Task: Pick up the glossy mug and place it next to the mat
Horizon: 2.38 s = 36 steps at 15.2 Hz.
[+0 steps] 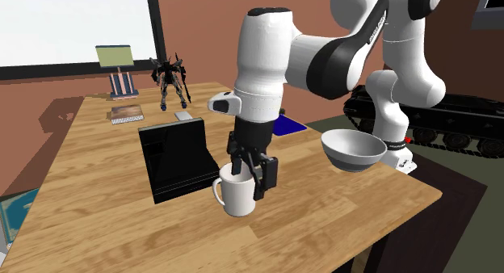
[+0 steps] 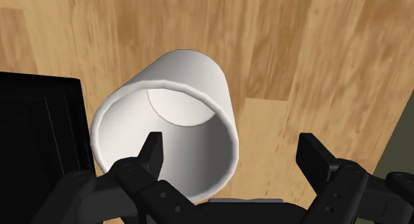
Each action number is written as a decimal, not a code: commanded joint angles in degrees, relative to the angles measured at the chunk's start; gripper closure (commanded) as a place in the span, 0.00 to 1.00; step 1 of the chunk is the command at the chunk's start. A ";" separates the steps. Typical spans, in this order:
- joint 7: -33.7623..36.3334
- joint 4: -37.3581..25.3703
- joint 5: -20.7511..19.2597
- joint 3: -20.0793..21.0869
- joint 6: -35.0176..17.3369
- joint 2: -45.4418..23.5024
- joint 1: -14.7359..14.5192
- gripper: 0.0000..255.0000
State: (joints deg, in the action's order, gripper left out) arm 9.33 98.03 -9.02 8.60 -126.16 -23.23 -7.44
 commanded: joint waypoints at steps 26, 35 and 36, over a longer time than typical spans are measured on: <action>-0.30 -0.64 0.15 0.02 0.91 0.31 0.13 1.00; -1.11 -4.29 0.93 0.33 6.84 2.65 0.22 1.00; -1.19 -4.77 1.00 0.36 7.52 2.85 0.22 1.00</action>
State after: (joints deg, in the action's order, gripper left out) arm 8.27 93.75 -8.10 8.95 -119.31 -20.57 -7.25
